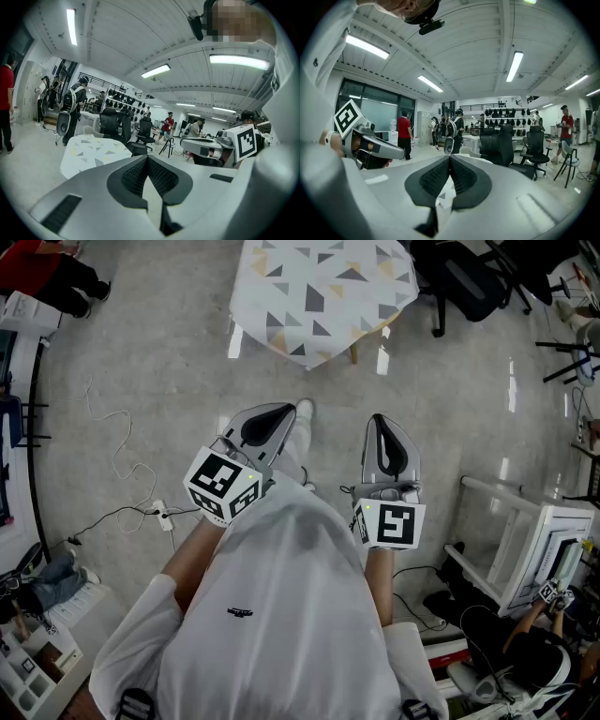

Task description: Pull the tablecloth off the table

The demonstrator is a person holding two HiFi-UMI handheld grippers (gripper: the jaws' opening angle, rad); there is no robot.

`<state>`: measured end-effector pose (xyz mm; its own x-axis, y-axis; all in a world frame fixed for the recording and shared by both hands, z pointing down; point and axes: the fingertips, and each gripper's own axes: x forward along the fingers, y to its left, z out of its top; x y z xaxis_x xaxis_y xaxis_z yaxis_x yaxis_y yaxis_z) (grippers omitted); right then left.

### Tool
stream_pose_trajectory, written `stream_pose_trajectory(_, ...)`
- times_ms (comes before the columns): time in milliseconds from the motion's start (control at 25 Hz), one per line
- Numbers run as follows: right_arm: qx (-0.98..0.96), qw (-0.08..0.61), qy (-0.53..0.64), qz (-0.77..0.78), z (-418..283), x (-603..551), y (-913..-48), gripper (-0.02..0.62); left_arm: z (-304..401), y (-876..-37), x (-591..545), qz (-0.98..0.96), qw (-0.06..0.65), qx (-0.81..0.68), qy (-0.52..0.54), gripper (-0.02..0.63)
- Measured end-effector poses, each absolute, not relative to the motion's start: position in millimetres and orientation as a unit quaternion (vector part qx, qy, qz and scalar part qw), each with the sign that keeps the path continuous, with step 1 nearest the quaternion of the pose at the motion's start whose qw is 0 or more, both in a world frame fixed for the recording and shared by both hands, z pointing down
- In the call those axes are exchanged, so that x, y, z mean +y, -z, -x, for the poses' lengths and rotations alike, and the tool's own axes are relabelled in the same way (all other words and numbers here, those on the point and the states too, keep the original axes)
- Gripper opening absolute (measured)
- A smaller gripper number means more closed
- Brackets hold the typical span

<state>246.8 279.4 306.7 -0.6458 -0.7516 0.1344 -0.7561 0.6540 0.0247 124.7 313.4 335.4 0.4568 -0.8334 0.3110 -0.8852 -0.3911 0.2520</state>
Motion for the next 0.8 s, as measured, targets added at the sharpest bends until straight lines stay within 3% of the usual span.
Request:
stream_pose_trajectory(480,-0.907,0.047,-0.042,-0.415,-252,397,-293,0.012,-139,-308,429,-0.828,0.182,-0.526,-0.064,0.006)
stream_pose_trajectory(800,-0.896,0.043,-0.063,-0.437,-217,404,-305,0.012,-84,-310,443,-0.831,0.189,-0.520,-0.061,0.006)
